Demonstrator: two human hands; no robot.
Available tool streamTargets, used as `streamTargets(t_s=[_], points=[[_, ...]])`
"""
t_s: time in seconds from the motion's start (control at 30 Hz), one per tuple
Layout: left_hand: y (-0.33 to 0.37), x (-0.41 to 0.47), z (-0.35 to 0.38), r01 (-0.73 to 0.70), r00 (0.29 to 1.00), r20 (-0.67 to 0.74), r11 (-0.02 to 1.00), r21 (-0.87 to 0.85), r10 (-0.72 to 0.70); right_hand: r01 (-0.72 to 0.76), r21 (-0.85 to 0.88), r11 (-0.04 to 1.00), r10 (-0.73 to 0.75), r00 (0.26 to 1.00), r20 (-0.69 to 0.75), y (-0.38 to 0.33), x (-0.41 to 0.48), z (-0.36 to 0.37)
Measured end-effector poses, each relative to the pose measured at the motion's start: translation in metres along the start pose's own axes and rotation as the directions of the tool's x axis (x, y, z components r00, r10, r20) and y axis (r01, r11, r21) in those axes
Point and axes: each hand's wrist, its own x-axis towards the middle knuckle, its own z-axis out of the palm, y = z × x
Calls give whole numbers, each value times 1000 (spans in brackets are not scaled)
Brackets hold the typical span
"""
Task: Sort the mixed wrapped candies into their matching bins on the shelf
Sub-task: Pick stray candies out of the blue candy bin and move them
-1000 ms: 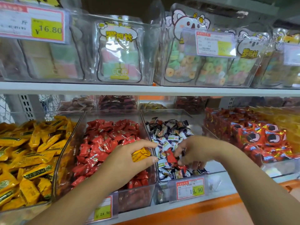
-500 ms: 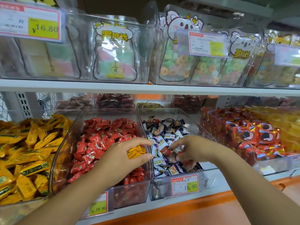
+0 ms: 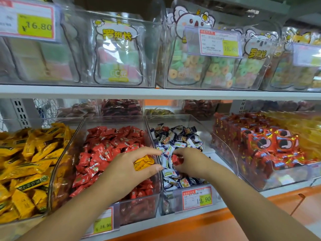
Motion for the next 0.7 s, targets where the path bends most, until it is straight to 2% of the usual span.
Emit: streamTargets(t_s=[0.1,0.27,0.43,0.57,0.63,0.7], points=[[-1,0,0,7,1000,-2,1000,5,-7,-33,172,984,38,999,-25,7,8,5],[-1,1,0,11,1000,-5,1000,-1,-11,-8,194,981,23,997,-79,12,13,10],[0,1,0,16,1000,-10,1000,7,-16,-66,422,904,92,995,-42,19,4,-11],[-1,0,0,19,1000,2,1000,2,-19,-79,444,892,91,996,-4,23,-9,-35],[0,0,1,22,1000,4,1000,3,-22,-34,466,884,68,996,-56,16,-12,-44],[1,-1,0,26,1000,9,1000,1,-26,64,522,851,39,982,-183,-3,-9,-49]])
